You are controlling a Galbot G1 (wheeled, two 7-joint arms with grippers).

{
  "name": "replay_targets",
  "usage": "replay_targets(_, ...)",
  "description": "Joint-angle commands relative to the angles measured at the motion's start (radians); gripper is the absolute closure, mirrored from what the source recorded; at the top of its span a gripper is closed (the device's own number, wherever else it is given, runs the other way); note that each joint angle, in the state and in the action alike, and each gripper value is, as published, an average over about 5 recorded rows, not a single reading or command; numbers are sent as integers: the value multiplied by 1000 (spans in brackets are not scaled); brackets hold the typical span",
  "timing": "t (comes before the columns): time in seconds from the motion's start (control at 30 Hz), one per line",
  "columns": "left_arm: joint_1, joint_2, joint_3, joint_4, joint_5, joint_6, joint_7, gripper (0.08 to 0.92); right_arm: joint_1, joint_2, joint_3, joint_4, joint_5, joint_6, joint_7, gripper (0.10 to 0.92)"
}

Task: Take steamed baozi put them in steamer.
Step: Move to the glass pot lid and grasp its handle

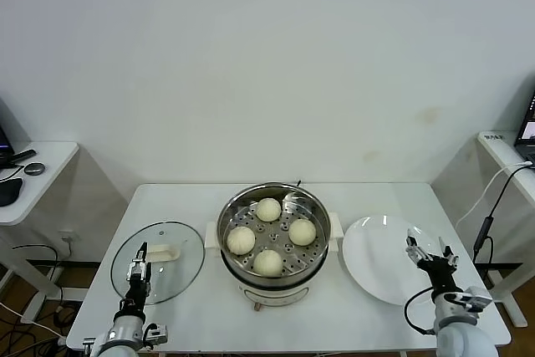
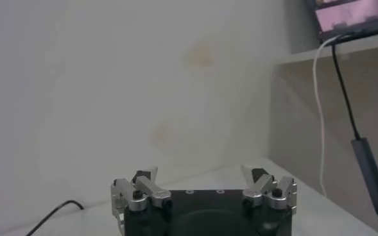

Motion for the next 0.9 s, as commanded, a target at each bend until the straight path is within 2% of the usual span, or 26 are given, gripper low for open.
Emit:
replay_targets(0.03,-87,4,24,94,36,37,-1,177,-15,28,13,4,-9,5,4,203)
replay_targets(0.6,-213,10,63,194,19,67,28,177,-43,31,31,17,-19,9,4,203)
replay_targets(0.9,-261,10,70,248,-2,73,17,177,-50,41,31,9,-29,14,3,203)
